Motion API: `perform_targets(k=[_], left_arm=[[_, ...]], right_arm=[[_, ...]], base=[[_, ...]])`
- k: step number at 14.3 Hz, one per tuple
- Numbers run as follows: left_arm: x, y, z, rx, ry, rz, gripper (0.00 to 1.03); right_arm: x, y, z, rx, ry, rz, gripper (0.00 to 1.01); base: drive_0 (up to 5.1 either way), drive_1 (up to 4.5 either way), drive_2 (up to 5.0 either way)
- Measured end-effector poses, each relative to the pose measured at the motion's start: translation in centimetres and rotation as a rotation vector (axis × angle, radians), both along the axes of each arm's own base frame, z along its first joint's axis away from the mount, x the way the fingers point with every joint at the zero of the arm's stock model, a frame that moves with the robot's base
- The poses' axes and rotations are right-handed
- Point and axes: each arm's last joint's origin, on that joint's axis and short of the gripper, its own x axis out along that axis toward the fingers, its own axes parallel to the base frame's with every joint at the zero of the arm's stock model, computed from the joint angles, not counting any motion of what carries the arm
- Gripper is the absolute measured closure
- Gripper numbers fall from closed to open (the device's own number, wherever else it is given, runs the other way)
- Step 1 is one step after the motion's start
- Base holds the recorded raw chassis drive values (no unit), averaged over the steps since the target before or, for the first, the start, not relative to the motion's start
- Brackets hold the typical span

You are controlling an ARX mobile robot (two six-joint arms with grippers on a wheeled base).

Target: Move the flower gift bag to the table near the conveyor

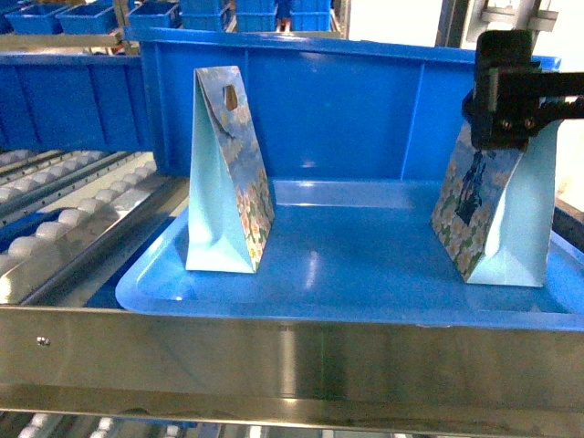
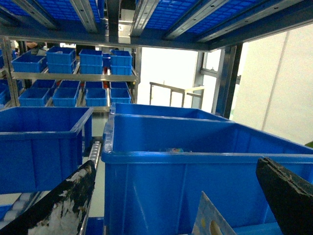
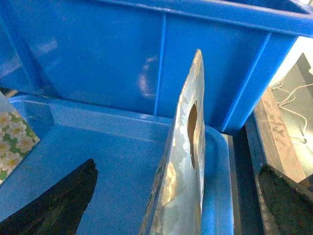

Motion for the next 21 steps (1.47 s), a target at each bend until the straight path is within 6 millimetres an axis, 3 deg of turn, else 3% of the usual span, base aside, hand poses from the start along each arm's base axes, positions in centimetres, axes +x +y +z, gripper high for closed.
perform_targets(k=[4, 5, 12, 13, 18, 21], left_arm=[[0.0, 0.0, 0.0, 0.0, 0.0, 0.0, 0.05], [0.0, 0.0, 0.0, 0.0, 0.0, 0.0, 0.05], [0.0, 0.0, 0.0, 0.0, 0.0, 0.0, 0.05], [0.0, 0.0, 0.0, 0.0, 0.0, 0.0, 0.05], [0.0, 0.0, 0.0, 0.0, 0.0, 0.0, 0.05], [0.0, 0.0, 0.0, 0.0, 0.0, 0.0, 0.05]], right_arm=[[0.8, 0.0, -1.0, -0.016, 0.051, 0.007, 0.03], [1.0, 0.1, -0.6, -0.011, 0.044, 0.016, 0.09], [0.9, 0.1, -0.6, -0.026, 0.059, 0.031, 0.93], [0.8, 0.1, -0.8, -0.03, 0.058, 0.035, 0.99], [-0.4, -0.3, -0.5, -0.006, 0.0, 0.049, 0.99], [-2.4, -0.9, 1.9, 0.016, -0.118, 0.028, 0.99]], base=[[0.0, 0.0, 0.0], [0.0, 0.0, 0.0], [0.0, 0.0, 0.0], [0.0, 0.0, 0.0], [0.0, 0.0, 0.0], [0.0, 0.0, 0.0]])
